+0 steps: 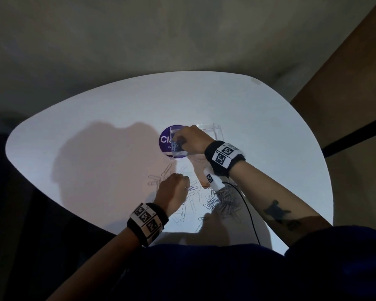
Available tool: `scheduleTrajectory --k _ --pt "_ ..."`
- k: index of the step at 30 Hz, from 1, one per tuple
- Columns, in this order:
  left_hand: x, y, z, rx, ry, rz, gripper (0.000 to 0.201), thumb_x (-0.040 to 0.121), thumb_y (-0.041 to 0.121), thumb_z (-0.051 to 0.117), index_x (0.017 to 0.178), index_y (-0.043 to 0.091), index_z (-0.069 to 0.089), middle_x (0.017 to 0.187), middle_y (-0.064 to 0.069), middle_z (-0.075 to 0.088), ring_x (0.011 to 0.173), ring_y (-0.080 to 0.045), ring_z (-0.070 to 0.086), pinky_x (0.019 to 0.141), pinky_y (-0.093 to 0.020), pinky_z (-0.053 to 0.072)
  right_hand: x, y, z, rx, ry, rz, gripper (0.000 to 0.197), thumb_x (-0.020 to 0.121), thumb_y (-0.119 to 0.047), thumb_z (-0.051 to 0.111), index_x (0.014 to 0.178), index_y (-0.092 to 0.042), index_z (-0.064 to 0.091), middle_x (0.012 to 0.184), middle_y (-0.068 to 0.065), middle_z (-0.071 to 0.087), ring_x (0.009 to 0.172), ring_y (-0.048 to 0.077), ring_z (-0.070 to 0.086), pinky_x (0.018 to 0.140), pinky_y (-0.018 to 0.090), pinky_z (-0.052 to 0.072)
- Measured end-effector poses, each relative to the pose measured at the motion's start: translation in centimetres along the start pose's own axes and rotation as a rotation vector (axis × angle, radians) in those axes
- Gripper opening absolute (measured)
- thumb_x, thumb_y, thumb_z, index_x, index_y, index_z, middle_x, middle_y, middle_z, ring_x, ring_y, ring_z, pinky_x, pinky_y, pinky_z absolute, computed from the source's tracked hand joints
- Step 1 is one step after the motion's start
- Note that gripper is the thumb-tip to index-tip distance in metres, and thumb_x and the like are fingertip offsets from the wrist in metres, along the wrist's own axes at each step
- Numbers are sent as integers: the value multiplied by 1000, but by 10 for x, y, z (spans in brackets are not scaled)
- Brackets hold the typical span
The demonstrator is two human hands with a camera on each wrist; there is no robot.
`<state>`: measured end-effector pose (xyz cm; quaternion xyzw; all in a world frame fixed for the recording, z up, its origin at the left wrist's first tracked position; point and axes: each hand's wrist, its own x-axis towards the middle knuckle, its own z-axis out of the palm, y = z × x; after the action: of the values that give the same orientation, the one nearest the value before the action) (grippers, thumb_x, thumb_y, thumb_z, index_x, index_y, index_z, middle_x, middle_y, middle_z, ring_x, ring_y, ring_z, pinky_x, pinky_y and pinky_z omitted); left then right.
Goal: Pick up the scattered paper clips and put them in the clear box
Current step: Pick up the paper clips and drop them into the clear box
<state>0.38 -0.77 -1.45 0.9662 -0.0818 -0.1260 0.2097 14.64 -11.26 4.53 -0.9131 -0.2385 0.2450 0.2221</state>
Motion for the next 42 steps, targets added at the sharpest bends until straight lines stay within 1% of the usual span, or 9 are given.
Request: scheduleTrajectory --k 7,11,13,17,21,26,30,37,42 --pt "3 -8 -6 -90 -66 15 10 78 12 58 76 17 67 78 5 64 78 -16 57 67 -31 49 -52 25 6 215 379 7 14 89 -6 64 100 -11 72 98 4 73 88 20 66 84 42 56" --pt "6 -21 -13 -308 -33 43 24 73 10 69 62 26 56 67 7 65 65 -8 59 63 -22 40 -101 45 34 148 201 37 16 88 -7 65 91 -20 74 106 -6 73 84 9 62 78 28 51" --pt "6 -25 -17 -391 -11 20 30 75 9 72 63 31 55 64 9 64 61 -4 57 62 -18 42 -115 53 55 92 149 -3 14 83 -10 66 78 -23 70 101 -11 73 85 12 65 75 31 53" --pt "9 -28 -23 -577 -115 -152 19 85 4 56 90 15 71 66 5 61 59 -10 56 54 -22 49 -117 53 88 -58 117 -31 8 87 -19 64 80 -18 66 86 -7 64 81 15 59 67 34 52" --pt "3 -26 -32 -963 -147 -330 22 86 13 53 65 8 58 56 -3 51 53 -20 42 45 -25 32 -106 45 105 -83 172 -8 16 90 -28 65 78 -18 63 84 -6 59 84 17 57 64 33 49" --pt "-15 -24 -25 -307 -177 -117 19 83 30 69 75 17 58 66 11 53 62 -8 49 58 -22 32 -96 34 107 -70 171 73 7 87 -22 65 90 -17 67 93 -1 64 88 23 62 69 33 51" --pt "-29 -24 -10 -180 -143 -78 20 80 34 70 84 18 60 76 11 54 75 -11 50 66 -29 33 -91 34 105 -33 150 134 13 82 -15 61 70 -21 60 84 -5 61 81 22 63 64 30 48" --pt "-27 -26 -7 -176 -100 -114 7 77 24 64 82 19 66 89 7 67 83 -15 60 71 -29 42 -86 33 102 18 114 183 19 78 -14 68 69 -22 53 83 -6 59 81 20 59 67 31 46" --pt "-27 -30 -10 -117 43 -113 15 84 22 63 98 19 67 100 1 69 92 -22 62 78 -31 43 -86 32 100 -46 41 186 17 82 -28 70 74 -19 58 88 -2 63 81 21 60 70 34 49"
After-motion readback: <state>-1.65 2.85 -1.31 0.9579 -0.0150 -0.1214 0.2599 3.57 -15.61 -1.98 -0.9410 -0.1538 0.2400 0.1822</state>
